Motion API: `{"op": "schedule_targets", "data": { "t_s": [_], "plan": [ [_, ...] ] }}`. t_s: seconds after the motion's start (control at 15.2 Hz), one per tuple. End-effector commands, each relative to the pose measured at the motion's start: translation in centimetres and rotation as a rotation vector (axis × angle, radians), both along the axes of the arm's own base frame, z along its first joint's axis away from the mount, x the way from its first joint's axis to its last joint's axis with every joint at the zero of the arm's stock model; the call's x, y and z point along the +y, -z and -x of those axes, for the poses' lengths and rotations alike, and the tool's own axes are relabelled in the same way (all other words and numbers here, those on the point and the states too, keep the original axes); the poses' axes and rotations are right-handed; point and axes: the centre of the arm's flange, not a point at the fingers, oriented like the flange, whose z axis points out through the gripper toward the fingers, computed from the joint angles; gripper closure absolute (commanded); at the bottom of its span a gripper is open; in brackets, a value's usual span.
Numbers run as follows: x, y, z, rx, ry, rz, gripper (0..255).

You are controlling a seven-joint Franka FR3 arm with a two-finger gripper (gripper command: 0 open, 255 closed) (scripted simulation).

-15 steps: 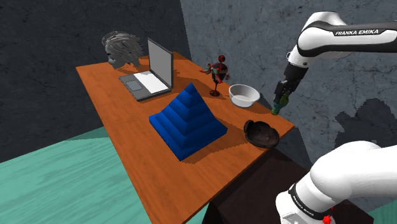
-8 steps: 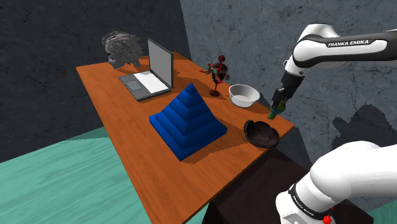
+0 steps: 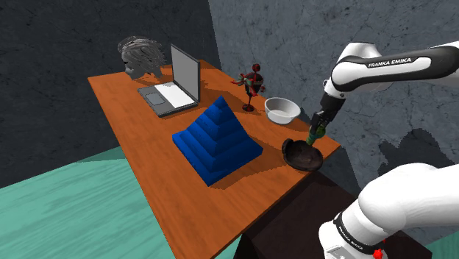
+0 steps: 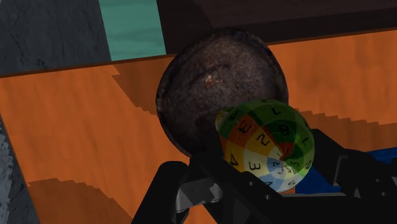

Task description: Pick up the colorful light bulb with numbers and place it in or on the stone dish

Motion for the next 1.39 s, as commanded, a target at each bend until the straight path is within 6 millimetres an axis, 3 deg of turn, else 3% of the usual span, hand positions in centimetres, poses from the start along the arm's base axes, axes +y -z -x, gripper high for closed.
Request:
{"op": "schedule_targets", "data": {
  "t_s": [0.0, 0.59, 0.66, 0.99, 1.25, 1.32],
  "plan": [
    [0.0, 1.0, 0.0, -0.001, 0.0, 0.0, 255],
    [0.0, 1.6, 0.0, -0.001, 0.0, 0.0, 255],
    [0.0, 1.6, 0.0, -0.001, 0.0, 0.0, 0],
    [0.0, 1.6, 0.0, -0.001, 0.0, 0.0, 0],
    [-0.5, -3.4, -0.2, -0.001, 0.0, 0.0, 0],
    [-0.5, -3.4, -0.2, -0.001, 0.0, 0.0, 0]
  ]
}}
